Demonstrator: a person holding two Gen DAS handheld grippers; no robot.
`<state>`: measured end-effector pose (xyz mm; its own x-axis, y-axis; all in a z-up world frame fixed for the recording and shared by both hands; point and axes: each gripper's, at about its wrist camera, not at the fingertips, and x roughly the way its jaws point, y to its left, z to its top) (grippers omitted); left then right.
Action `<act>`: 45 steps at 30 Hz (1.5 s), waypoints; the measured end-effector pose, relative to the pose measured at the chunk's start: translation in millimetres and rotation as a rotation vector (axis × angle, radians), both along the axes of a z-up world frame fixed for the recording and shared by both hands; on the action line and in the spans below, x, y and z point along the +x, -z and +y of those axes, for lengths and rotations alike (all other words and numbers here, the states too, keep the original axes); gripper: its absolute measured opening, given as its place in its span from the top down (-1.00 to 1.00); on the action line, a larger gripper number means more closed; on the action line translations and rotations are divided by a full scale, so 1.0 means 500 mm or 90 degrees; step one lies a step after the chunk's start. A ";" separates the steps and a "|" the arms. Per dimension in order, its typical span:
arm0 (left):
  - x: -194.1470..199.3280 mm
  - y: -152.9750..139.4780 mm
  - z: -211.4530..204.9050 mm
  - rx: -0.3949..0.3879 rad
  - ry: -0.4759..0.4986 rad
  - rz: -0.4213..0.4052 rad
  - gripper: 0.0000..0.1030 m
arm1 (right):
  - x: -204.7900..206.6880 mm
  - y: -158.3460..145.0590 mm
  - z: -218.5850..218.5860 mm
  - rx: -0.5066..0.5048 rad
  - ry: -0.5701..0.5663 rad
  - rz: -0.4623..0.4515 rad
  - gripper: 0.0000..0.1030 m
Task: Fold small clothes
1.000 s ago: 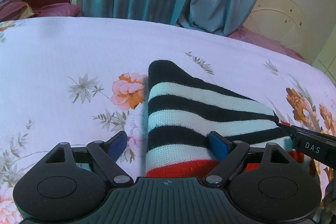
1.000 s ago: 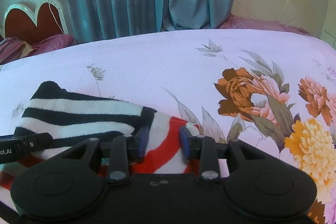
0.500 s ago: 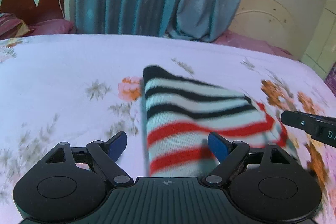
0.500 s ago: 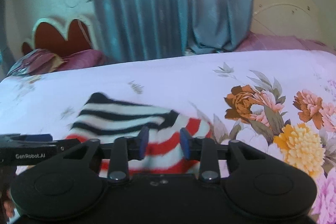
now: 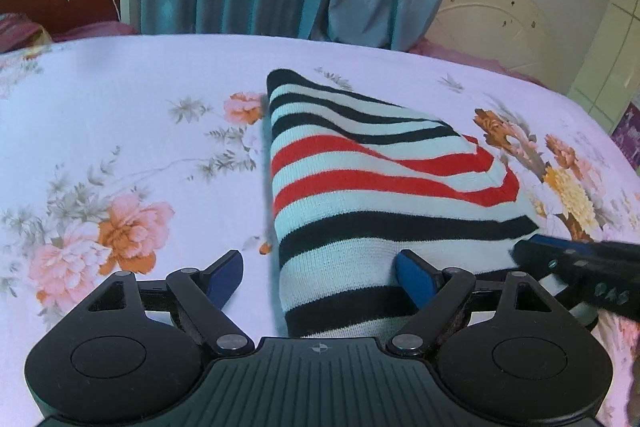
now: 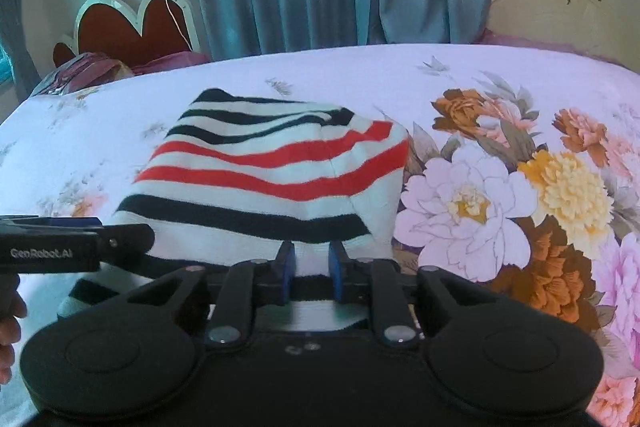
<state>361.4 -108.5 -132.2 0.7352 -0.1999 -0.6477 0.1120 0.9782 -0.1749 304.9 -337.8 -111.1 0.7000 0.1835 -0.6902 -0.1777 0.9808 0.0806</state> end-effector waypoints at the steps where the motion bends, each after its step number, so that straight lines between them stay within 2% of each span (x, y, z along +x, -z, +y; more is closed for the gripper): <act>1: -0.007 -0.006 0.000 0.004 0.001 0.000 -0.62 | -0.008 -0.010 -0.001 0.009 0.000 -0.003 0.64; 5: -0.050 -0.014 0.005 0.008 0.014 0.001 -0.62 | -0.057 -0.035 -0.010 0.010 -0.014 -0.021 0.54; 9: -0.071 0.016 0.003 0.015 0.024 0.023 -0.62 | -0.101 -0.018 -0.021 -0.003 -0.018 -0.007 0.59; 12: -0.066 0.041 0.009 -0.010 0.011 0.046 -0.62 | -0.104 0.017 -0.032 -0.011 -0.011 0.024 0.66; 19: -0.074 0.016 0.002 0.001 0.014 0.047 -0.62 | -0.131 -0.006 -0.035 0.001 -0.010 0.007 0.52; 22: -0.073 0.008 -0.002 -0.001 0.017 0.052 -0.63 | -0.127 0.005 -0.046 -0.004 -0.009 0.026 0.52; 25: -0.071 -0.009 -0.007 0.015 0.018 0.026 -0.63 | -0.123 -0.019 -0.056 0.013 -0.013 0.023 0.44; 28: -0.060 -0.026 -0.014 0.019 0.016 0.022 -0.66 | -0.111 -0.048 -0.070 0.030 -0.008 0.008 0.12; 31: -0.043 -0.036 -0.021 0.020 0.013 0.019 -0.81 | -0.080 -0.063 -0.088 0.048 -0.002 0.008 0.08; 35: -0.014 -0.045 -0.031 0.027 0.015 0.015 -0.83 | -0.030 -0.062 -0.107 0.082 0.009 0.027 -0.13; 40: 0.024 -0.041 -0.036 0.028 0.007 0.020 -0.83 | 0.031 -0.045 -0.123 0.118 0.009 0.059 -0.25; 45: 0.068 -0.020 -0.034 0.012 0.010 0.033 -0.83 | 0.095 -0.006 -0.142 0.171 0.019 0.113 -0.27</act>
